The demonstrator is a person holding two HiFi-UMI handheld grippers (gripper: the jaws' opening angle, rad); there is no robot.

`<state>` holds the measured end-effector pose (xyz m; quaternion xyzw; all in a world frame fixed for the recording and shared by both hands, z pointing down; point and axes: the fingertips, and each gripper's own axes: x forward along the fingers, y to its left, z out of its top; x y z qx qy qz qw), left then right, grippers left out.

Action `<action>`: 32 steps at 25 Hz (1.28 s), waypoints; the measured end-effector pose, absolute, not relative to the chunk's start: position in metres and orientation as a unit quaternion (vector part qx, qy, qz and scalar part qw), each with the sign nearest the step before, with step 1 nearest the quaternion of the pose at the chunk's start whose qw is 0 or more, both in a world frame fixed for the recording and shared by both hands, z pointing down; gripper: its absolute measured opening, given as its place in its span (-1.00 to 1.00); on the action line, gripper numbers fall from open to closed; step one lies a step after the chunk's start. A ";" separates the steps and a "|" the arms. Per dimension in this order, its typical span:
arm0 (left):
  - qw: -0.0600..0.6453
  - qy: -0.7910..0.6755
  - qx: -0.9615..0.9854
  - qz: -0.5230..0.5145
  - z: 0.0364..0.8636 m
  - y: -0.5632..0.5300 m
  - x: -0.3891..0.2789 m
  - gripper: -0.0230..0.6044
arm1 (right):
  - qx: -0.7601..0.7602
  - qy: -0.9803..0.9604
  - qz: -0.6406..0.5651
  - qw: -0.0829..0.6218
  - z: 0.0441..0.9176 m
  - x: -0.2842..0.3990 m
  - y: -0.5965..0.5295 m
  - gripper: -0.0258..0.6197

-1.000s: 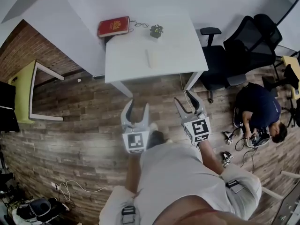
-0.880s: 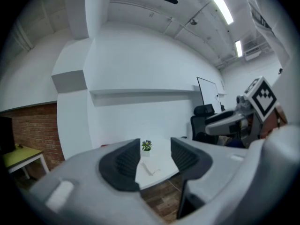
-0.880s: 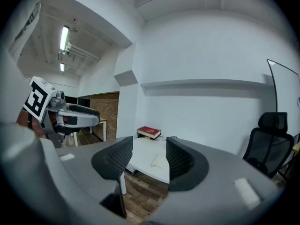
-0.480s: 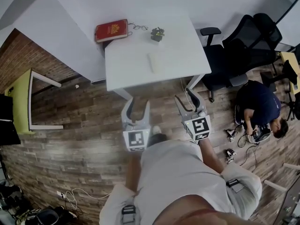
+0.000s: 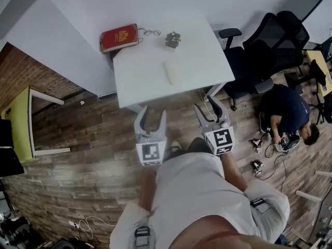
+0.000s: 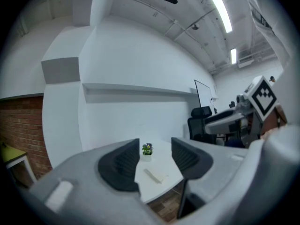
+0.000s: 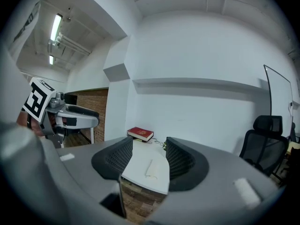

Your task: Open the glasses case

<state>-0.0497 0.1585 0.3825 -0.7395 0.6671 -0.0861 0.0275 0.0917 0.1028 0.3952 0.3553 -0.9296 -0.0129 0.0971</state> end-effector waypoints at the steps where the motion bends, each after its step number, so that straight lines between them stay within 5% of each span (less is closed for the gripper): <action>1: 0.027 0.665 -0.741 -0.085 0.383 0.156 -0.052 -0.25 | 0.357 -0.929 -0.013 0.099 0.396 0.090 0.101 -0.26; 32: -0.003 0.671 -0.736 -0.082 0.402 0.024 -0.098 -0.24 | 0.344 -0.931 -0.002 0.124 0.414 0.039 -0.031 -0.24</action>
